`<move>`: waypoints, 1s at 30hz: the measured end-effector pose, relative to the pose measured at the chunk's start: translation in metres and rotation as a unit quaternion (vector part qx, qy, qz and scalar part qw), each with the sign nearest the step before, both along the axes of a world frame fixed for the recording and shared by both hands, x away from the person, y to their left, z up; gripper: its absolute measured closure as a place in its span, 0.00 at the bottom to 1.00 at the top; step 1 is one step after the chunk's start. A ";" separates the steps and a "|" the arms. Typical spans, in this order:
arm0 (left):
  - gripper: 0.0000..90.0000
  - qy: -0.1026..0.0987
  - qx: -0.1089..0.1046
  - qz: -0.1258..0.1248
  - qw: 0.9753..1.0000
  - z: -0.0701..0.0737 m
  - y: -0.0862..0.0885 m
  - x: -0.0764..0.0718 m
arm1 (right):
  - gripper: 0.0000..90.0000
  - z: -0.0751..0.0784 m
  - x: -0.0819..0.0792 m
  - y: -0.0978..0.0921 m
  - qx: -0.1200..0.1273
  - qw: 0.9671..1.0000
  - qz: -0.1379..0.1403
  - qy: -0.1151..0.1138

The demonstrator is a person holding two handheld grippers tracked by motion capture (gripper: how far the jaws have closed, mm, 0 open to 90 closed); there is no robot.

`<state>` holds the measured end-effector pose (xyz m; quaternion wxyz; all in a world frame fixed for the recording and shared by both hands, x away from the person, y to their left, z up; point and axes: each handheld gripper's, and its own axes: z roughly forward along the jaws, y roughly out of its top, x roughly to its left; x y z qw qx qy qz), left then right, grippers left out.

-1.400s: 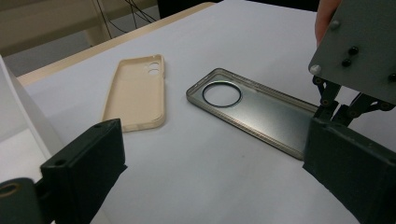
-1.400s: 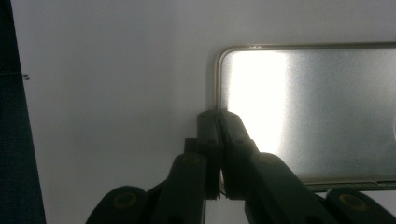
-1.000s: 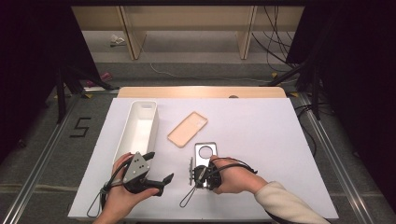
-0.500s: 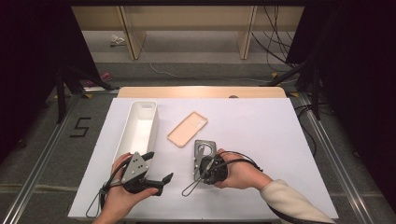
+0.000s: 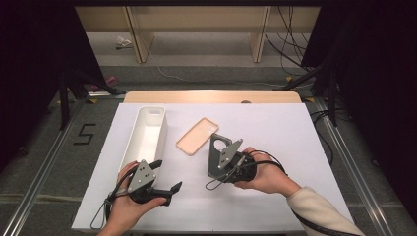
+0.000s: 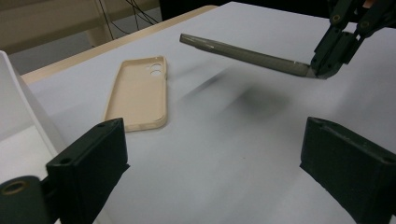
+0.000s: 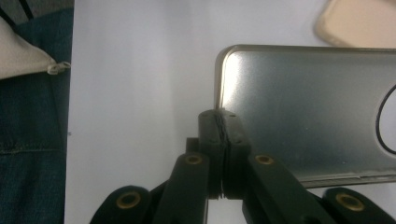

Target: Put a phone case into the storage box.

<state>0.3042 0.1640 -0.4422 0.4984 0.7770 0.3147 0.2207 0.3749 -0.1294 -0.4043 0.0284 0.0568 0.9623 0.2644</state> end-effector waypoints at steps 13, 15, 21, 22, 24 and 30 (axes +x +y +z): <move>0.10 -0.002 -0.015 -0.004 1.000 0.008 -0.009 0.005 | 0.99 0.001 -0.005 -0.019 0.025 1.000 -0.007 -0.003; 0.11 -0.005 -0.017 -0.007 1.000 0.014 -0.013 0.008 | 1.00 0.001 -0.007 -0.020 0.027 1.000 -0.004 -0.002; 0.13 -0.004 -0.025 -0.003 1.000 0.031 -0.022 0.027 | 0.99 0.000 -0.013 -0.022 0.030 1.000 -0.001 -0.004; 0.13 -0.004 -0.025 -0.003 1.000 0.031 -0.022 0.027 | 0.99 0.000 -0.014 -0.022 0.032 0.999 -0.001 -0.004; 0.14 0.003 -0.029 0.003 1.000 0.037 -0.027 0.040 | 0.99 0.000 -0.016 -0.023 0.034 0.999 0.001 -0.005; 0.15 0.034 -0.028 0.008 0.999 0.043 -0.042 0.064 | 0.99 0.000 -0.019 -0.027 0.038 0.999 -0.001 -0.007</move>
